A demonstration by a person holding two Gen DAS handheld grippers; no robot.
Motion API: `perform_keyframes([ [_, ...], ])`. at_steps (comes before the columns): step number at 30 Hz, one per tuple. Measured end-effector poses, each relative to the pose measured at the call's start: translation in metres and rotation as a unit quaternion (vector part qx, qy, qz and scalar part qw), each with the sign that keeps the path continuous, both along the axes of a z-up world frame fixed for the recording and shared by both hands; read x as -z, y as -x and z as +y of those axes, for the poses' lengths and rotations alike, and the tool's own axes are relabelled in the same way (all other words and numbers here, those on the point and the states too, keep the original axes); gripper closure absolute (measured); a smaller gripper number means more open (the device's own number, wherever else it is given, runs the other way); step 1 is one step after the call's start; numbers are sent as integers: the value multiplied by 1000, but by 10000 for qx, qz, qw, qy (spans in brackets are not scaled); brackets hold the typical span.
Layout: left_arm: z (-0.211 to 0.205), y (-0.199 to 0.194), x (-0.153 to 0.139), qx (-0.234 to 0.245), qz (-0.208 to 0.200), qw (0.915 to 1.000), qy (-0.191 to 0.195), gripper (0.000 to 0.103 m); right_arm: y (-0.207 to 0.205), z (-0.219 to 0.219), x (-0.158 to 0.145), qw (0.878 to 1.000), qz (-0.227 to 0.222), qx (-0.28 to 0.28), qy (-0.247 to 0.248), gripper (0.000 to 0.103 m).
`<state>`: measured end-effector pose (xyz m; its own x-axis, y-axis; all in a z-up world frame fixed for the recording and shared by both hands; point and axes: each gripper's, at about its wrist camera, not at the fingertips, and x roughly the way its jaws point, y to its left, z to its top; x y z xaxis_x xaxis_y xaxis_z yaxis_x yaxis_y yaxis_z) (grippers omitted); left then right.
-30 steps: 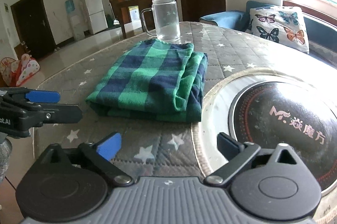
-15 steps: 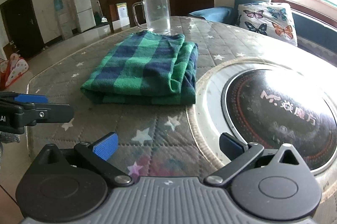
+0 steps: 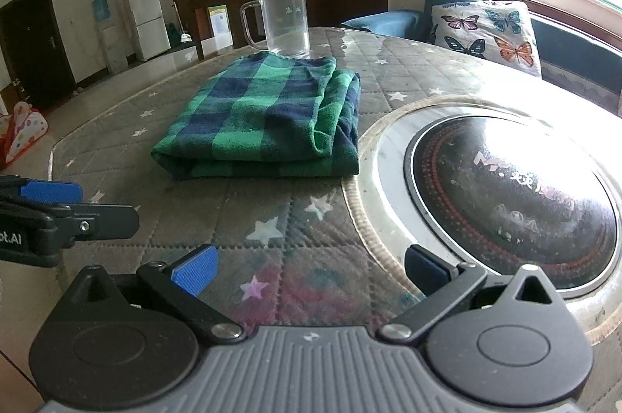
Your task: Fold clothes
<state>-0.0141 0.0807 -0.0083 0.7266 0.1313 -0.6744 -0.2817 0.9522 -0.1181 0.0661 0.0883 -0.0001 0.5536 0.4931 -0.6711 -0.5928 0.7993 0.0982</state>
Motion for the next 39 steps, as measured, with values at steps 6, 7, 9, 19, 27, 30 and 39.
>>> perform_keyframes([
  [6, -8, -1, 2, 7, 68, 9999, -126, 0, 2, -1, 0, 10000, 17, -2, -20, 0],
  [7, -9, -2, 3, 9, 77, 9999, -141, 0, 2, -1, 0, 10000, 19, -1, -23, 0],
  [9, -11, -2, 2, 8, 88, 9998, -166, 0, 2, -1, 1, 10000, 31, -5, -34, 0],
  [19, -18, -2, 0, 52, 80, 9997, -246, 0, 4, -4, 1, 10000, 68, 50, -40, 0],
  [27, -20, -1, 1, 44, 85, 9997, -240, 0, 6, -5, 3, 10000, 65, 75, -13, 0],
  [30, -20, 0, 1, 34, 84, 9997, -235, 0, 6, -5, 3, 9999, 67, 80, -2, 0],
  [39, -18, 2, 2, -25, 73, 9997, -238, 0, 9, -2, 4, 9999, 51, 61, 62, 0],
])
